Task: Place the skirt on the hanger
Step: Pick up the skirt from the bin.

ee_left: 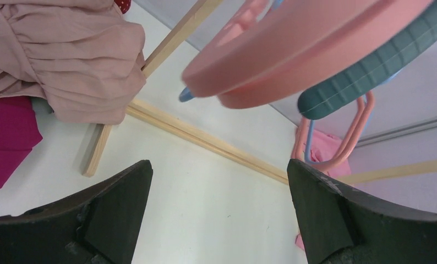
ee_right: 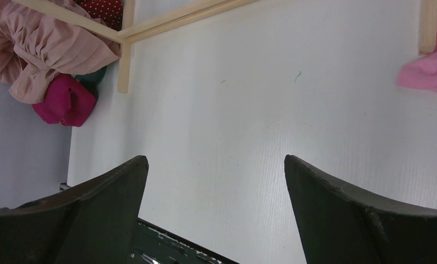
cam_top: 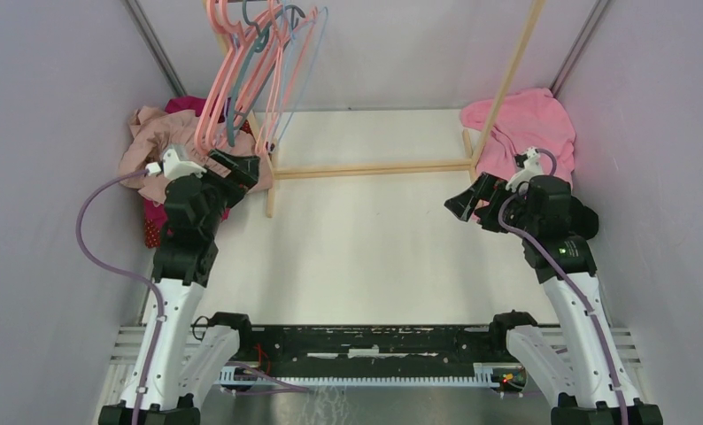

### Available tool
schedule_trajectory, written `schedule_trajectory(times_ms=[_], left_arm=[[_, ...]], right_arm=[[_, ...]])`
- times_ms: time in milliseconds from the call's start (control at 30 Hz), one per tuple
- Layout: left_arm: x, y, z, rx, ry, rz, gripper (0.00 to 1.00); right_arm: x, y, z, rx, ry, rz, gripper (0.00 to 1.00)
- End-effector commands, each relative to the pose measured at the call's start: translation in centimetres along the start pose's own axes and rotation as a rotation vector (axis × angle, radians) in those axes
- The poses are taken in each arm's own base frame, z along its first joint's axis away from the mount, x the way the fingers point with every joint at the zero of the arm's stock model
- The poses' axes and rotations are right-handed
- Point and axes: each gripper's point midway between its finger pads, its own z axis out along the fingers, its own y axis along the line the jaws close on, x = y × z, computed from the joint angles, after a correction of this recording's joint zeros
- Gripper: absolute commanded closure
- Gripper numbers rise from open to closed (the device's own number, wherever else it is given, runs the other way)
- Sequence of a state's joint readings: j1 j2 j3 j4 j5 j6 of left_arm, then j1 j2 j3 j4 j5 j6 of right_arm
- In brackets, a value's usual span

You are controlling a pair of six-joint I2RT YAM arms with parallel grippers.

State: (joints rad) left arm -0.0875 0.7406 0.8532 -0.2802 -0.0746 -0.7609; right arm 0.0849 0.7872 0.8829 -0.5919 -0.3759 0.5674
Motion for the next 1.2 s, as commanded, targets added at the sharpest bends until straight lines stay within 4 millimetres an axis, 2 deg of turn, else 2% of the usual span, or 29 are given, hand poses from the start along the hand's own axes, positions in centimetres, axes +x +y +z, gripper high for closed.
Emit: schedule_trajectory(times_ms=[0,200,400,567,667,833,933,1000,1167], left_arm=[[-0.4,-2.2,-1.2,0.049,0.083,0.087,0.01],[0.8,-1.9,-2.4,0.013,0.210,0.131,0.01],[1.9,0.4,-5.4,-0.065,0.248,0.152,0.01],[4.0,2.0,-6.5,-0.098,0.326,0.159,0.01],[4.9,3.8,-6.8,-0.165,0.340,0.161,0.01],[5.6,8.4,-5.4,-0.361,0.303,0.166,0.01],[6.3,9.7,-3.4,-0.412,0.291,0.156,0.01],[5.9,10.4,-2.1,-0.453,0.251,0.142,0.01],[0.7,11.7,-0.3,-0.607,0.008,0.163,0.01]], right_arm=[[-2.0,1.3,-1.1,-0.013,-0.088,0.052,0.00],[-1.2,2.4,-1.3,-0.081,-0.063,0.064,0.00],[-0.2,2.6,-1.5,-0.109,-0.039,0.076,0.00],[0.2,3.0,-1.7,-0.132,-0.023,0.089,0.00],[0.2,3.2,-1.6,-0.141,-0.005,0.087,0.00],[-0.3,3.3,-0.2,-0.149,0.012,0.104,0.00],[-0.6,3.2,0.9,-0.147,0.026,0.102,0.01],[-0.9,3.2,1.7,-0.145,0.038,0.100,0.02],[-1.4,3.9,4.0,-0.158,0.069,0.074,0.06]])
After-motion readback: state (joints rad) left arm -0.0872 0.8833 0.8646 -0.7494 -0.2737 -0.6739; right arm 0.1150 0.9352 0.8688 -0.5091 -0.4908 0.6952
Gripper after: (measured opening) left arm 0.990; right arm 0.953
